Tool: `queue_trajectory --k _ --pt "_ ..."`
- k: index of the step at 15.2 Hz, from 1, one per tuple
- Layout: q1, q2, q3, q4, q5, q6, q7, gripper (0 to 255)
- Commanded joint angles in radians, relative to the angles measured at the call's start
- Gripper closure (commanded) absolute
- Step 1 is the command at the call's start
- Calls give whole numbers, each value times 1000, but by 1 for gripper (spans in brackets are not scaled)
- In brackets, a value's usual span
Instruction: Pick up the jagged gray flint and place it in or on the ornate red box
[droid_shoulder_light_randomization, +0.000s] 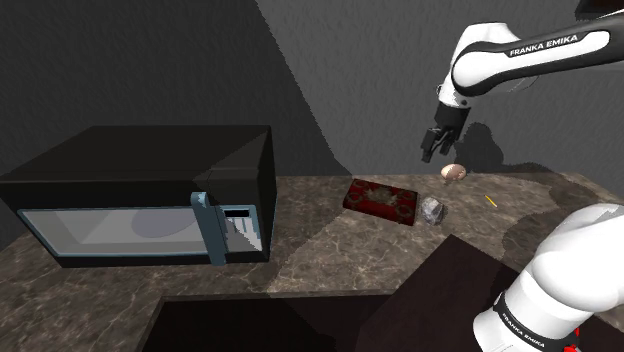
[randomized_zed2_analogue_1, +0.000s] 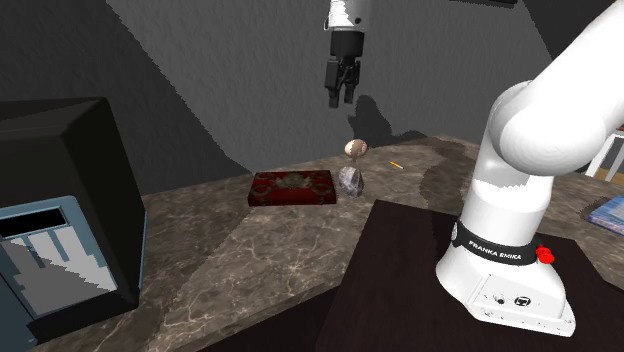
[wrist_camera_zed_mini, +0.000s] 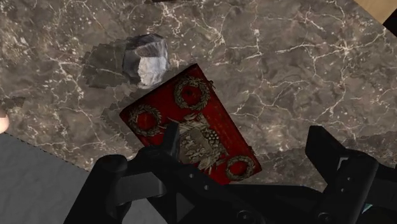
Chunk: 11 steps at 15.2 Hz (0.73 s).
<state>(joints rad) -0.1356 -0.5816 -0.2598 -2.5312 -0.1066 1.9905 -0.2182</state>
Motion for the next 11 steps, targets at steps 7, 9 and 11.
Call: queue_trajectory --k 7,9,11 --pt "-25 221 -195 -22 77 198 -156 0" --pt "-20 290 -243 -16 121 241 -208 0" --pt "-13 367 -290 -5 180 280 -271 0"
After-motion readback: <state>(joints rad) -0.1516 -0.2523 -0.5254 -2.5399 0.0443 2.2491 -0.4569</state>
